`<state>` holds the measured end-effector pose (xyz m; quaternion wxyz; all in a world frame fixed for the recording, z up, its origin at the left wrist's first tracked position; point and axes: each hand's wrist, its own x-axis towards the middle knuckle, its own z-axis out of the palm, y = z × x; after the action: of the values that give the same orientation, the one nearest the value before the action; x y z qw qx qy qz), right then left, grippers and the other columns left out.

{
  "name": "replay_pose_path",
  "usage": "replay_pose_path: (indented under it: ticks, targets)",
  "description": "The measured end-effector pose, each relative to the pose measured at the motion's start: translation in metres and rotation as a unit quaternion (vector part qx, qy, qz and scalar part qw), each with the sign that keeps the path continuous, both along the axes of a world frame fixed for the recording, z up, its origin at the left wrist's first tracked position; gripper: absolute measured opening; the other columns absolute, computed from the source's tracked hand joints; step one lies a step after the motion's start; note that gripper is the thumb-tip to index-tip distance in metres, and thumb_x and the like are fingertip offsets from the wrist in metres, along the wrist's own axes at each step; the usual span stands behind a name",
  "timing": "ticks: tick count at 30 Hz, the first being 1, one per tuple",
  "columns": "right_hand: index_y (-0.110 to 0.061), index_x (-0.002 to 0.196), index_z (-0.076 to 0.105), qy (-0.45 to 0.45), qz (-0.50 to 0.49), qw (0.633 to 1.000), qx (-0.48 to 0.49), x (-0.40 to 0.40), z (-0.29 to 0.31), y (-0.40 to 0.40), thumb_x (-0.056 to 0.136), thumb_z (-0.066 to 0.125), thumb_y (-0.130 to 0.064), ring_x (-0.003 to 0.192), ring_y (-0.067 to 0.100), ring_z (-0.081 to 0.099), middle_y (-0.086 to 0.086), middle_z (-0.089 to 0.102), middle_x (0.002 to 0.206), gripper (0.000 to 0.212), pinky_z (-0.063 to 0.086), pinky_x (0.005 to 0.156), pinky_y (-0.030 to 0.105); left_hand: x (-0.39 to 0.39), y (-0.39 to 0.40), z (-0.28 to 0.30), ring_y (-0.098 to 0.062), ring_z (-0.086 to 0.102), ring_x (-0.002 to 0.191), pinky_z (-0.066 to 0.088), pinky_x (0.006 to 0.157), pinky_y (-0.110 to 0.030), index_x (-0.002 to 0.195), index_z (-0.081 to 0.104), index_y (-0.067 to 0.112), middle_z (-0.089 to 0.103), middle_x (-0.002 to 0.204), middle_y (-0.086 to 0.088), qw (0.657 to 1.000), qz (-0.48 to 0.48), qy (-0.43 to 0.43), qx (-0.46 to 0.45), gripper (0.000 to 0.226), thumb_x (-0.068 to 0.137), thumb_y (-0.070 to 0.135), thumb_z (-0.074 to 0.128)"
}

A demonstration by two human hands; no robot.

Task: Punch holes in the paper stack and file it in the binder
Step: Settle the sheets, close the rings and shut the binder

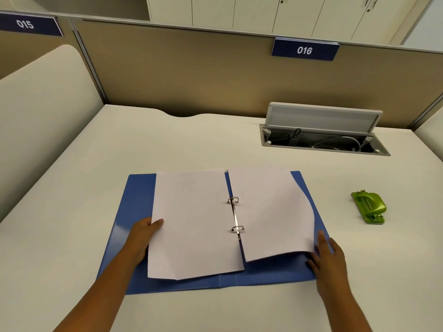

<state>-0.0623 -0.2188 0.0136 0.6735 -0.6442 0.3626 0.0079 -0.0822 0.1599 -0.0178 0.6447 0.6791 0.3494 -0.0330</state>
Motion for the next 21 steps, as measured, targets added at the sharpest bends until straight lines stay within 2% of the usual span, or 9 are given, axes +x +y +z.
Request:
replay_pose_path:
  ticks: [3,4,6,8,10,12,15,18,21]
  targets:
    - [-0.017,0.123,0.050,0.076,0.056,0.994,0.060,0.010,0.001,-0.015,0.083,0.056,-0.050,0.095,0.025,0.060,0.007,0.061,0.112,0.052,0.048,0.077,0.036,0.000,0.000,-0.001,-0.039,0.057,0.101,0.048,0.088,-0.047,0.103,0.057,0.002,0.060,0.113,-0.024,1.000,-0.003,0.000,0.007,0.021,0.091,0.017,0.053]
    - [-0.016,0.114,0.053,0.096,0.066,0.990,0.079,0.013,0.001,-0.019,0.080,0.061,-0.048,0.090,0.024,0.059,0.007,0.062,0.107,0.047,0.048,0.076,0.036,0.000,0.001,-0.001,-0.040,0.057,0.103,0.048,0.089,-0.048,0.104,0.057,0.001,0.060,0.114,-0.023,1.000,-0.003,0.000,0.007,0.021,0.091,0.017,0.053]
    - [-0.010,0.103,0.054,0.126,0.076,0.986,0.075,0.018,-0.001,-0.027,0.076,0.070,-0.039,0.089,0.027,0.056,0.010,0.062,0.099,0.043,0.048,0.083,0.041,0.000,0.001,-0.002,-0.040,0.057,0.104,0.048,0.091,-0.049,0.103,0.058,0.002,0.060,0.114,-0.023,1.000,-0.004,-0.001,0.006,0.020,0.091,0.017,0.053]
    - [-0.002,0.106,0.054,0.117,0.097,0.987,-0.058,0.020,0.000,-0.032,0.079,0.068,-0.033,0.083,0.029,0.054,0.015,0.060,0.096,0.043,0.047,0.079,0.041,0.000,0.001,-0.001,-0.038,0.058,0.100,0.048,0.089,-0.047,0.095,0.059,0.005,0.061,0.112,-0.021,1.000,-0.003,-0.004,0.000,0.014,0.091,0.016,0.053]
    - [0.002,0.109,0.055,0.085,0.095,0.959,-0.253,0.019,0.002,-0.033,0.083,0.065,-0.029,0.082,0.029,0.051,0.021,0.062,0.102,0.042,0.045,0.082,0.043,0.000,0.000,-0.001,-0.034,0.058,0.095,0.048,0.086,-0.044,0.088,0.059,0.009,0.061,0.109,-0.019,1.000,-0.001,-0.011,-0.007,0.010,0.091,0.015,0.053]
    - [0.002,0.107,0.057,0.053,0.102,0.933,-0.342,0.016,0.006,-0.031,0.084,0.063,-0.026,0.088,0.032,0.054,0.023,0.063,0.109,0.036,0.043,0.088,0.044,-0.001,0.000,-0.001,-0.033,0.057,0.095,0.048,0.087,-0.045,0.092,0.059,0.008,0.061,0.108,-0.018,1.000,0.003,-0.014,-0.010,0.010,0.091,0.016,0.053]
    - [-0.001,0.112,0.060,0.067,0.120,0.920,-0.367,0.015,0.006,-0.032,0.083,0.065,-0.028,0.103,0.037,0.056,0.021,0.062,0.117,0.040,0.042,0.093,0.043,-0.003,0.001,-0.001,-0.034,0.058,0.098,0.048,0.089,-0.048,0.104,0.057,0.006,0.061,0.108,-0.017,1.000,0.016,-0.021,-0.015,0.018,0.091,0.018,0.053]
    - [0.001,0.103,0.065,0.063,0.135,0.918,-0.368,0.014,0.002,-0.037,0.083,0.064,-0.031,0.086,0.030,0.055,0.019,0.067,0.101,0.037,0.042,0.085,0.040,-0.004,0.001,-0.002,-0.036,0.058,0.099,0.048,0.090,-0.048,0.104,0.057,0.006,0.061,0.109,-0.017,1.000,0.020,-0.024,-0.002,0.019,0.091,0.019,0.053]
    - [0.002,0.094,0.068,0.059,0.134,0.917,-0.370,0.012,-0.005,-0.040,0.084,0.062,-0.033,0.074,0.026,0.052,0.013,0.062,0.081,0.037,0.039,0.072,0.034,-0.003,0.000,-0.003,-0.034,0.057,0.098,0.048,0.089,-0.047,0.105,0.057,0.005,0.061,0.109,-0.017,0.999,0.026,-0.031,-0.007,0.020,0.091,0.017,0.053]
